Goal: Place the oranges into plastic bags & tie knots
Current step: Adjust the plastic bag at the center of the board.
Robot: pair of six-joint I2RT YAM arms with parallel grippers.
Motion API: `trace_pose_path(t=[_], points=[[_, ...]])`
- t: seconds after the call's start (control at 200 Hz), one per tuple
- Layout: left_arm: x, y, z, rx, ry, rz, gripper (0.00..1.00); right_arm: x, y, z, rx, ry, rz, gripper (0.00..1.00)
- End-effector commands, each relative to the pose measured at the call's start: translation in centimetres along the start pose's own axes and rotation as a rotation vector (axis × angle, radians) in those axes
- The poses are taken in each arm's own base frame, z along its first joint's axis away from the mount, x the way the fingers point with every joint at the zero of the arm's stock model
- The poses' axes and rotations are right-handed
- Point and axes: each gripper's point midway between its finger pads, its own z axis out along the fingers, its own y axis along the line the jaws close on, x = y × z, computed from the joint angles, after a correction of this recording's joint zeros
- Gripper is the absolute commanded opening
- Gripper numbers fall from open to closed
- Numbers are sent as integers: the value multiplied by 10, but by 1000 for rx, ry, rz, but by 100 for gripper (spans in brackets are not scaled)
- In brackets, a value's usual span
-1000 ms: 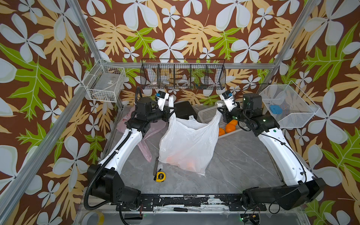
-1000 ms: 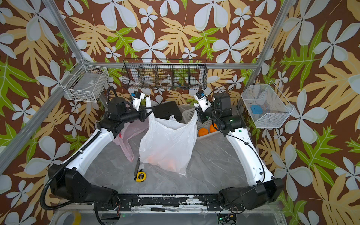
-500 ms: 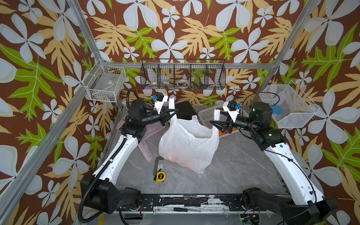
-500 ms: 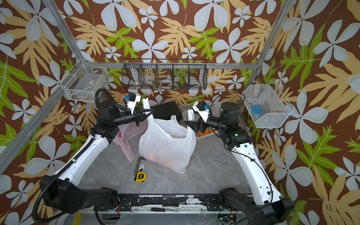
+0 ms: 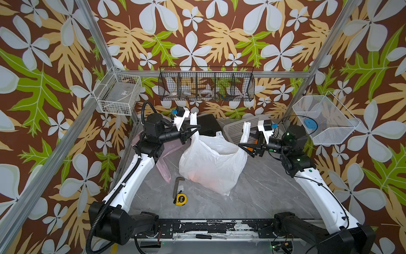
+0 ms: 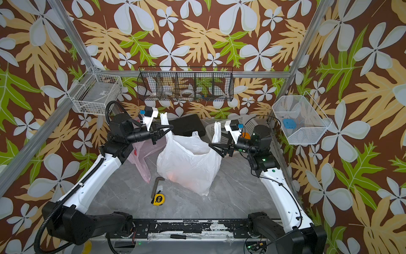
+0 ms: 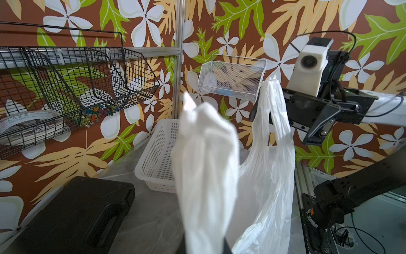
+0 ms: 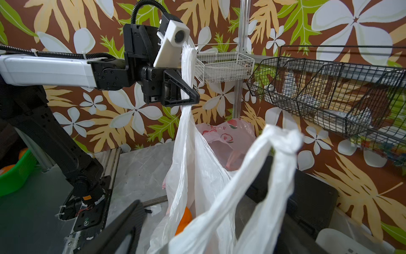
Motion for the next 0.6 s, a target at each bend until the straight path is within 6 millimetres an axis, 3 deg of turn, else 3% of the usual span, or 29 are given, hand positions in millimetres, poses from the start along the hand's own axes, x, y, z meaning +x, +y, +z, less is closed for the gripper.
trace_pose_path(t=[0.0, 0.31, 0.596], points=[[-4, 0, -1, -1, -8, 20, 0, -9, -4, -5, 59, -95, 49, 87], [-3, 0, -2, -9, 7, 30, 0, 4, 16, -2, 13, -154, 75, 82], [-3, 1, -2, -8, 19, 39, 0, 18, 32, -4, -27, -188, 84, 68]])
